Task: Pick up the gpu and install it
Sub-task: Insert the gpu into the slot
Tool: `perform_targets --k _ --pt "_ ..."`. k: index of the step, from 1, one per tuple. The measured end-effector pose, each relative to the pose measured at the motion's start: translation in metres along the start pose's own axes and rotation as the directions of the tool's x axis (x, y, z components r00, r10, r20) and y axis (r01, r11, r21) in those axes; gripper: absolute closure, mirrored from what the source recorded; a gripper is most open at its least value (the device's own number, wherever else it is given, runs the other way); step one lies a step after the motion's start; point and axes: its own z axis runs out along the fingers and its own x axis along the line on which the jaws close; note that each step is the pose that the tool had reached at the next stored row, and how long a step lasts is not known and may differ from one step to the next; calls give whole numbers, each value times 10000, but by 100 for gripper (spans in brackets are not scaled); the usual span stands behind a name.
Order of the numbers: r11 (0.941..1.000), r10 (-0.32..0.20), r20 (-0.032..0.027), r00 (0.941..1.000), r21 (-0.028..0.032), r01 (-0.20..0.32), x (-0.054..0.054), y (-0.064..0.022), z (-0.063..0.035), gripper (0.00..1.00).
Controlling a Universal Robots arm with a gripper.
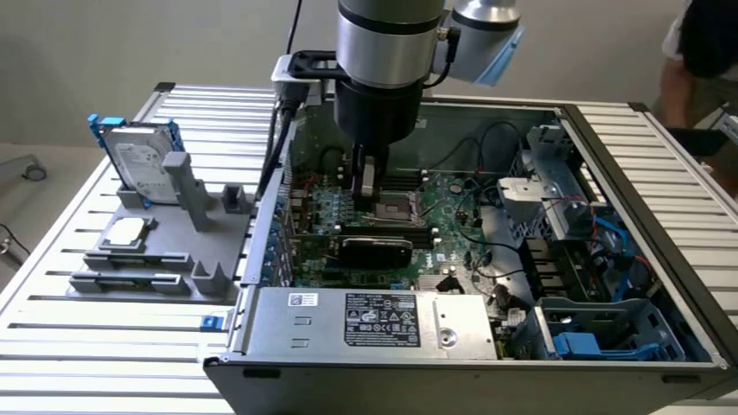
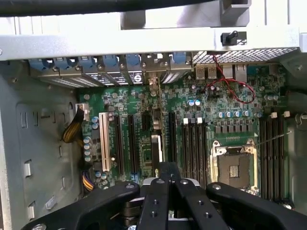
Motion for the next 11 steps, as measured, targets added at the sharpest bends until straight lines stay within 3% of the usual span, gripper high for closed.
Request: perform_targets --k 11 --pt "9999 -115 -7 9999 -7 115 0 -1 -1 89"
